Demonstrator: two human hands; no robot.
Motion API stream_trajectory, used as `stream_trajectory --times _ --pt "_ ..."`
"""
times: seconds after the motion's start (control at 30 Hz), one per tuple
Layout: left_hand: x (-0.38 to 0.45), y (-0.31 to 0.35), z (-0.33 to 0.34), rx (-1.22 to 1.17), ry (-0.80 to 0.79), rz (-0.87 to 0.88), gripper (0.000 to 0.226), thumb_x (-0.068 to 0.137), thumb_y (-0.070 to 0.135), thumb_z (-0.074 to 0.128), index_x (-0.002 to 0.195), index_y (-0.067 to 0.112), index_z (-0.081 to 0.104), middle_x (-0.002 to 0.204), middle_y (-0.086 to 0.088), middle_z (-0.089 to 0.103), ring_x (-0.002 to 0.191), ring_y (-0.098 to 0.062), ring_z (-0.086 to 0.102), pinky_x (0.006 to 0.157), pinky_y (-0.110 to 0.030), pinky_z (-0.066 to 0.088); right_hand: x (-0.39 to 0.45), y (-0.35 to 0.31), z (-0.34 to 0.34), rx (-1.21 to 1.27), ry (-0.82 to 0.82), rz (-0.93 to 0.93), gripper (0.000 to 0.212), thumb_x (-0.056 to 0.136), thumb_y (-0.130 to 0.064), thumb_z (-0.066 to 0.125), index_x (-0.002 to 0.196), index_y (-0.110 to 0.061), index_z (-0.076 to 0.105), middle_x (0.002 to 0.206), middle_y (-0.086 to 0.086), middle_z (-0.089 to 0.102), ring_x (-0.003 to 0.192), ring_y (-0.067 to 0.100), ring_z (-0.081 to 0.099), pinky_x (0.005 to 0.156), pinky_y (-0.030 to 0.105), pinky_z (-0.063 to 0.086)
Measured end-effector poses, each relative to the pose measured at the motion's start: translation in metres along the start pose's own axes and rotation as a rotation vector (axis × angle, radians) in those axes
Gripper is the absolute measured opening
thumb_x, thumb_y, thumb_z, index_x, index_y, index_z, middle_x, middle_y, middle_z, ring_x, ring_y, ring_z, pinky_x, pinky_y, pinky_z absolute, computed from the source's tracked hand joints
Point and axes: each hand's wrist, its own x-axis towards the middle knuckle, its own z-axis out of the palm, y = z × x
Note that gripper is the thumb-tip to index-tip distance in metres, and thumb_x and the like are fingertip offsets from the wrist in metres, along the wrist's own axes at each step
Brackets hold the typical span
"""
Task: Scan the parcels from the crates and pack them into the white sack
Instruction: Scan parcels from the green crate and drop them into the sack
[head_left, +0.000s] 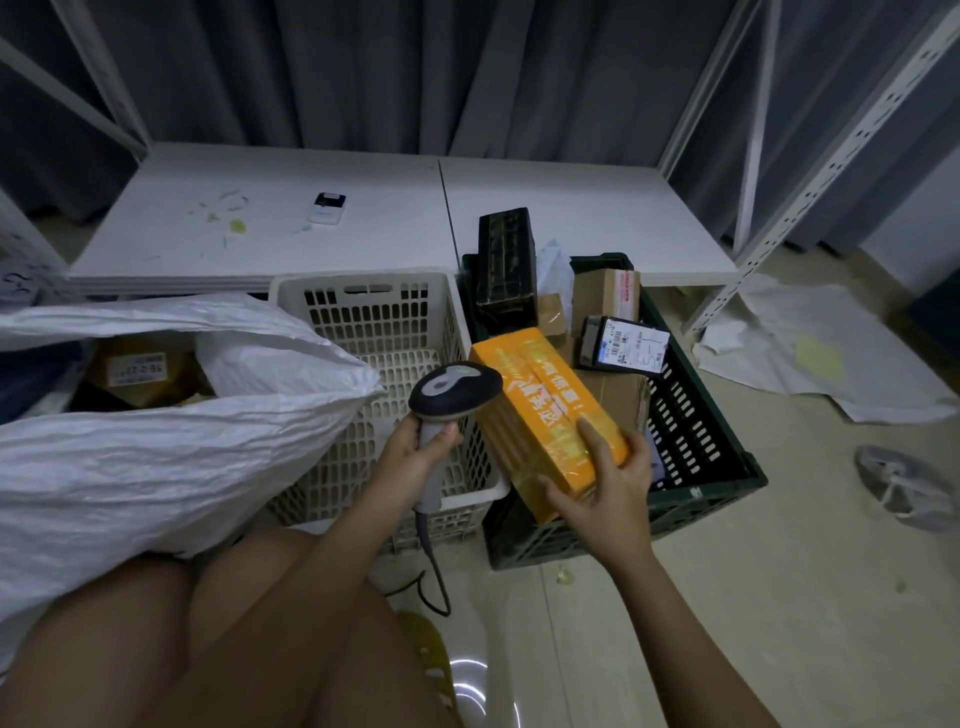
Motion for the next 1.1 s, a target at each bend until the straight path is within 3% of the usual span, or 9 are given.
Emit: stream_trajectory --times 0.17,0.3,0.47,0.6,0.7,0.83,0.9,1.03,1.1 --pt "0.000 0.000 0.017 -0.055 -0.012 -0.006 0.029 0.095 0.014 0.053 0.122 0.025 0.051 0.117 0.004 0.061 0.110 -0.020 0.061 0.095 -0.036 0.049 0.011 -0.016 -0.016 0.229 -0.050 0.151 0.059 0.065 -0.081 0.060 0.115 -0.053 0.046 0.144 -0.002 0.029 0.136 0.026 0.025 0.104 0.056 0.040" --pt "-0.003 -0.003 0.024 -0.058 -0.036 -0.001 0.031 0.095 0.012 0.053 0.125 0.021 0.050 0.115 0.007 0.062 0.109 -0.016 0.061 0.095 -0.033 0.049 0.026 -0.023 -0.026 0.134 -0.174 0.165 0.119 0.064 -0.060 0.081 0.153 -0.035 0.006 0.157 0.002 0.018 0.144 0.029 0.019 0.110 0.056 0.032" --pt "-0.005 -0.005 0.022 -0.078 -0.031 0.009 0.029 0.094 0.011 0.055 0.117 0.028 0.053 0.116 0.005 0.064 0.111 -0.020 0.062 0.096 -0.034 0.049 0.031 -0.041 -0.027 -0.159 -0.224 0.011 0.118 0.066 -0.058 0.077 0.154 -0.020 0.008 0.146 0.011 0.030 0.135 0.033 0.026 0.104 0.044 0.032" --pt "-0.008 -0.002 0.018 -0.117 -0.002 0.020 0.028 0.095 0.012 0.053 0.115 0.032 0.052 0.117 0.007 0.063 0.109 -0.018 0.063 0.093 -0.038 0.050 0.017 -0.035 -0.015 -0.361 0.048 -0.194 0.101 0.061 -0.067 0.057 0.140 -0.007 0.039 0.123 0.020 0.050 0.106 0.039 0.048 0.087 0.047 0.044" --pt "-0.008 0.000 0.017 -0.169 0.005 -0.001 0.027 0.096 0.011 0.052 0.117 0.027 0.051 0.115 0.006 0.063 0.105 -0.015 0.064 0.091 -0.032 0.052 -0.001 -0.028 -0.005 -0.429 -0.024 -0.293 0.082 0.071 -0.070 0.050 0.134 -0.017 0.047 0.119 0.012 0.052 0.106 0.032 0.048 0.086 0.044 0.046" --pt "-0.008 0.000 0.018 -0.218 0.055 -0.052 0.026 0.096 0.012 0.052 0.118 0.025 0.049 0.111 0.010 0.061 0.102 -0.014 0.063 0.090 -0.031 0.050 0.009 -0.042 -0.009 -0.031 -0.100 -0.092 0.039 0.096 -0.048 0.050 0.125 -0.024 0.063 0.117 -0.003 0.051 0.117 0.019 0.039 0.091 0.030 0.035" --pt "-0.009 -0.001 0.016 -0.220 0.060 -0.060 0.027 0.096 0.014 0.052 0.120 0.025 0.048 0.113 0.011 0.061 0.106 -0.017 0.062 0.093 -0.034 0.048 0.021 -0.046 -0.010 0.060 -0.069 -0.032 0.020 0.096 -0.033 0.056 0.114 -0.030 0.063 0.110 -0.007 0.056 0.111 0.018 0.047 0.093 0.038 0.043" --pt "-0.010 -0.002 0.014 -0.214 0.058 -0.069 0.024 0.095 0.016 0.053 0.114 0.030 0.051 0.114 0.010 0.061 0.106 -0.017 0.062 0.092 -0.034 0.047 0.040 -0.048 -0.022 -0.048 -0.214 0.151 0.070 0.082 -0.044 0.071 0.141 -0.036 0.033 0.146 0.001 0.032 0.137 0.028 0.028 0.109 0.051 0.031" --pt "-0.010 -0.002 0.013 -0.215 0.064 -0.074 0.027 0.095 0.018 0.054 0.120 0.027 0.049 0.115 0.009 0.061 0.106 -0.017 0.063 0.092 -0.034 0.048 0.048 -0.044 -0.027 0.061 -0.339 0.241 0.091 0.078 -0.050 0.075 0.150 -0.029 0.023 0.152 0.006 0.032 0.133 0.029 0.037 0.106 0.049 0.036"
